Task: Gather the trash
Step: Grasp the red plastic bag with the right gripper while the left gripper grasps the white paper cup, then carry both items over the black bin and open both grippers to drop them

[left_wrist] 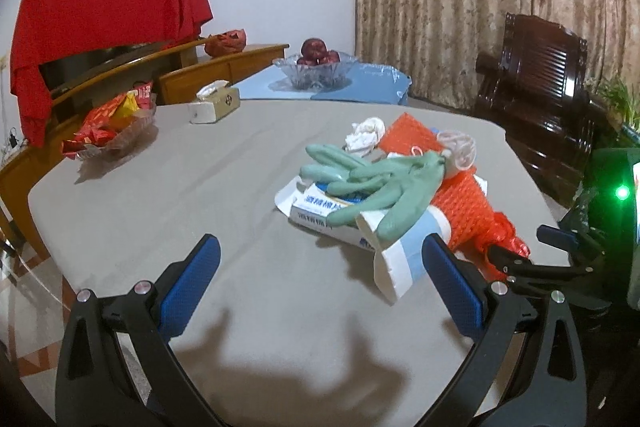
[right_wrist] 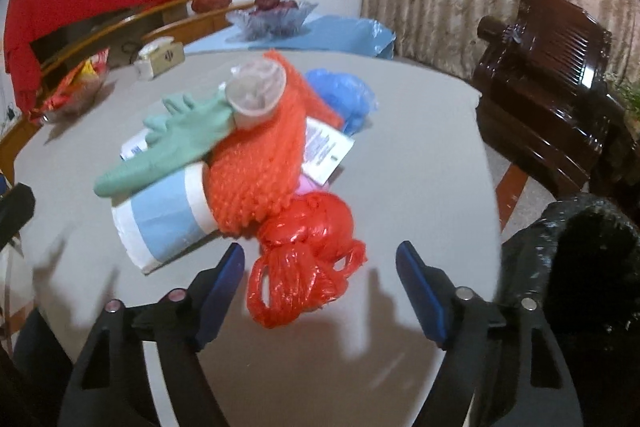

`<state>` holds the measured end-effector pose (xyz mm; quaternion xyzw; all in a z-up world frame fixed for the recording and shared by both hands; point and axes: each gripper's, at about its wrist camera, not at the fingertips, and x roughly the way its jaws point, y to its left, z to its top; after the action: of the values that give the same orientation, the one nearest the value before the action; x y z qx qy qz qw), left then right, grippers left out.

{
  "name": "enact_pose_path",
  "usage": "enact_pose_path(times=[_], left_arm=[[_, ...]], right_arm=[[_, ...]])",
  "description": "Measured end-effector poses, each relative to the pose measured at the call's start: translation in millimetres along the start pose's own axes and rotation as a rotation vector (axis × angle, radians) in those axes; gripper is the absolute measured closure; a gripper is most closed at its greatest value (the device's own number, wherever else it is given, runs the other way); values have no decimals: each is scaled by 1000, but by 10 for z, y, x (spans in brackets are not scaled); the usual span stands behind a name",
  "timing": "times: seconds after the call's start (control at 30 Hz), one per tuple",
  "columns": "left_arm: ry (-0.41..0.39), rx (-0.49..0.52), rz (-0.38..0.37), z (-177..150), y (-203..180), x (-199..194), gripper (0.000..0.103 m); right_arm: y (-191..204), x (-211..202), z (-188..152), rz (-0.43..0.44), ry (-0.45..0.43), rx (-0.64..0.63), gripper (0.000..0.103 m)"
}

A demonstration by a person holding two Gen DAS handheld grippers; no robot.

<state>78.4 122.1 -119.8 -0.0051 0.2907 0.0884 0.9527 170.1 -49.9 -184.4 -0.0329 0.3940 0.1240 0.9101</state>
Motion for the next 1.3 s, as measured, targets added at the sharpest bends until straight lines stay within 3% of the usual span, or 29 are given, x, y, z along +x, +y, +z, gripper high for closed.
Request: enact_pose_path(times=[0.07, 0.1, 0.2, 0.23, 0.33, 0.47, 0.6, 0.7, 0.8, 0.83, 0.97, 1.3], left_arm=[[10, 6, -4, -22, -16, 47, 5], [15, 5, -8, -25, -21, 72, 5], [34, 8, -20, -49, -61, 145, 5], [39, 11, -24, -60, -83, 171, 5], [45, 15, -45, -72, -164, 204, 8], [63, 39, -70, -100, -322, 282, 22], [94, 31, -91, -134, -413, 401, 27], [122, 27, -104, -179, -462, 514, 40], [163, 17, -124, -243, -489, 643, 62], [172, 13, -136, -250, -480, 668, 74], [171, 16, -159, -273, -505, 655, 90], [160, 11, -206, -219, -556, 267, 101]], right_arm=[[5, 82, -18, 19, 30, -7, 37], [5, 126, -32, 45, 50, -11, 46], [9, 158, -78, 70, 68, -21, 57], [9, 150, -85, 77, 64, -28, 66], [-36, 115, -76, 102, 68, -23, 74], [-105, -12, -75, 83, 42, -24, 76], [-172, -162, -107, 56, 19, -29, 76], [-234, -254, -124, 43, 5, -27, 76], [-280, -320, -139, 34, -3, -29, 75], [-296, -334, -142, 31, -4, -29, 75], [-353, -387, -176, 27, -5, -18, 75], [-422, -639, -196, 32, -48, -3, 75]])
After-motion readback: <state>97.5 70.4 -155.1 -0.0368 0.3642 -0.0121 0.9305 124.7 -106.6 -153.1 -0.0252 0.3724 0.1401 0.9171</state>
